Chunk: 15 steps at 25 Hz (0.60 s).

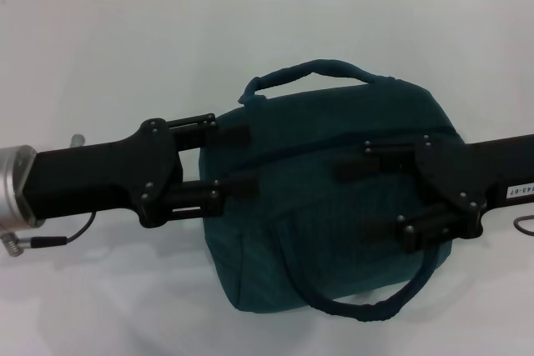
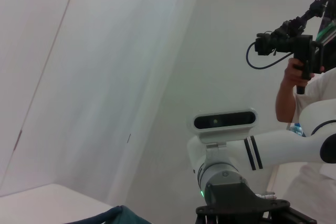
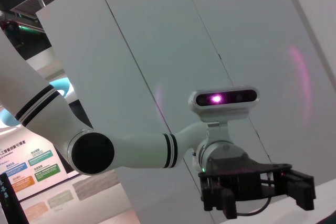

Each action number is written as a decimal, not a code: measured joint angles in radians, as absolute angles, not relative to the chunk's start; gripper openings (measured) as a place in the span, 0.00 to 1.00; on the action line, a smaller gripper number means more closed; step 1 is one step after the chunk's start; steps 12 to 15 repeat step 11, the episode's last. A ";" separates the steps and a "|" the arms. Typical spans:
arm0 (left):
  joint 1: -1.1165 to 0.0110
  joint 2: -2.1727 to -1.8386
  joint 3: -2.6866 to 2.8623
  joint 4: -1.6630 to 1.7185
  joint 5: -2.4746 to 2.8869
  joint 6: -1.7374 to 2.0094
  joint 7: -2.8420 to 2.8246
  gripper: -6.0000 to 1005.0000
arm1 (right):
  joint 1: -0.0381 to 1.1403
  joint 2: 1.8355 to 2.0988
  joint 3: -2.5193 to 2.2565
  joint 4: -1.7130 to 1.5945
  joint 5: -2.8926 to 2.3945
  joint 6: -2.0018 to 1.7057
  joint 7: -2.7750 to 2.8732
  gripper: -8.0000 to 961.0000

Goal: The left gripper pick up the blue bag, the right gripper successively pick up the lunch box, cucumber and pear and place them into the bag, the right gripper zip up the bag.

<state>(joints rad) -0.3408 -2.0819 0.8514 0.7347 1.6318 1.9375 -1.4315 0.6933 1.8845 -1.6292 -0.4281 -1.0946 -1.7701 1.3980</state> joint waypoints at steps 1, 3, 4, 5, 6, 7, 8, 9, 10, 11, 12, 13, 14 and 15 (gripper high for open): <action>-0.341 -2.082 0.851 0.735 1.632 1.937 -1.431 0.72 | 0.693 1.885 -1.629 -0.428 -1.095 -1.770 1.398 0.89; -0.341 -2.082 0.851 0.735 1.632 1.937 -1.431 0.72 | 0.693 1.885 -1.629 -0.428 -1.095 -1.770 1.398 0.89; -0.341 -2.082 0.851 0.735 1.632 1.937 -1.431 0.72 | 0.693 1.885 -1.629 -0.428 -1.095 -1.770 1.398 0.89; -0.341 -2.082 0.851 0.735 1.632 1.937 -1.431 0.72 | 0.693 1.885 -1.629 -0.428 -1.095 -1.770 1.397 0.89; -0.342 -2.082 0.851 0.735 1.632 1.937 -1.432 0.72 | 0.693 1.885 -1.629 -0.428 -1.095 -1.770 1.397 0.89; -0.342 -2.082 0.851 0.735 1.632 1.937 -1.432 0.72 | 0.693 1.885 -1.629 -0.428 -1.095 -1.770 1.397 0.89; -0.343 -2.082 0.851 0.735 1.632 1.937 -1.432 0.72 | 0.693 1.886 -1.629 -0.428 -1.095 -1.770 1.397 0.89; -0.343 -2.082 0.851 0.735 1.632 1.937 -1.432 0.72 | 0.693 1.886 -1.629 -0.428 -1.095 -1.770 1.397 0.89; -0.343 -2.082 0.851 0.735 1.632 1.937 -1.431 0.72 | 0.693 1.887 -1.629 -0.428 -1.095 -1.770 1.398 0.89; -0.343 -2.082 0.851 0.735 1.632 1.937 -1.431 0.72 | 0.693 1.887 -1.629 -0.428 -1.095 -1.770 1.398 0.89; -0.343 -2.082 0.851 0.735 1.632 1.937 -1.431 0.72 | 0.693 1.887 -1.629 -0.428 -1.095 -1.770 1.398 0.89; -0.343 -2.082 0.851 0.735 1.632 1.937 -1.431 0.72 | 0.693 1.887 -1.629 -0.428 -1.095 -1.770 1.398 0.89; -0.343 -2.082 0.851 0.735 1.632 1.937 -1.431 0.72 | 0.693 1.887 -1.629 -0.428 -1.095 -1.770 1.398 0.89; -0.343 -2.082 0.851 0.735 1.632 1.937 -1.431 0.72 | 0.693 1.887 -1.629 -0.428 -1.095 -1.770 1.398 0.89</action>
